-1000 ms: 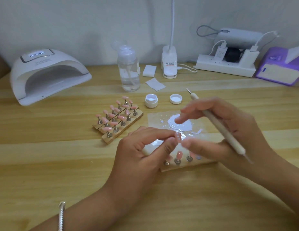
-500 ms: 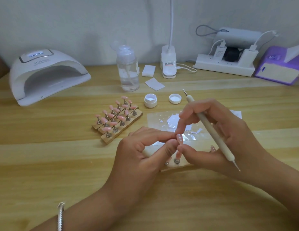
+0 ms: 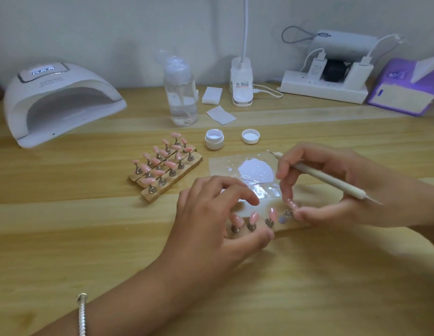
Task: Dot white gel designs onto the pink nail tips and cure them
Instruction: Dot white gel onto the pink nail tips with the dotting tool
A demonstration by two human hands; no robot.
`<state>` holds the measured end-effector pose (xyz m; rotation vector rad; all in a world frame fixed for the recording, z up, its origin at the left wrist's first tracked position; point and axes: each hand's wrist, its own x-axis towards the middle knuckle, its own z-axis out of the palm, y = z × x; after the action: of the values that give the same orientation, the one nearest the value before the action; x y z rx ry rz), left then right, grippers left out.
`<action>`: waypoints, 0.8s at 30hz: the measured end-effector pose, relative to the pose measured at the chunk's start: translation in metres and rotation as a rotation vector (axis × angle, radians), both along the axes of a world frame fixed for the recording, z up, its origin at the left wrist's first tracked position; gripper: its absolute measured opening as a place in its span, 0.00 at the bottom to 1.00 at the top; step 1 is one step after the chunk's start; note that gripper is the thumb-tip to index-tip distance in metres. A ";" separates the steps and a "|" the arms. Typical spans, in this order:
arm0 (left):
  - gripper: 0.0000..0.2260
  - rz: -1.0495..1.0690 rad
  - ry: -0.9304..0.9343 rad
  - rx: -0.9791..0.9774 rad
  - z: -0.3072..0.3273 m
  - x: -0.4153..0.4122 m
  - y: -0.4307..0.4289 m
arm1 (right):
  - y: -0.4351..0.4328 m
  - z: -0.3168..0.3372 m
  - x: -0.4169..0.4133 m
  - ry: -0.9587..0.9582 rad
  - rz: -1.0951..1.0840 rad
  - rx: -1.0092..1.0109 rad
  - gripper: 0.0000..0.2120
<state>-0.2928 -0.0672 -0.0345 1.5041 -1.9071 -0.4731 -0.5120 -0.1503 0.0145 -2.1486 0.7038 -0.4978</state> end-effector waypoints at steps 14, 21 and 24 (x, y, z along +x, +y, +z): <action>0.11 0.025 -0.032 0.016 -0.003 0.001 -0.001 | -0.004 -0.011 -0.003 0.039 0.051 0.011 0.19; 0.11 0.022 -0.040 0.023 -0.003 0.001 -0.001 | -0.007 -0.014 -0.001 0.028 0.074 -0.036 0.19; 0.12 0.021 -0.037 0.021 -0.003 0.001 -0.001 | -0.006 -0.015 -0.001 0.023 0.052 -0.010 0.19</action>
<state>-0.2922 -0.0686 -0.0379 1.5543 -1.9185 -0.4603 -0.5133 -0.1567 -0.0002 -2.1792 0.6577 -0.4511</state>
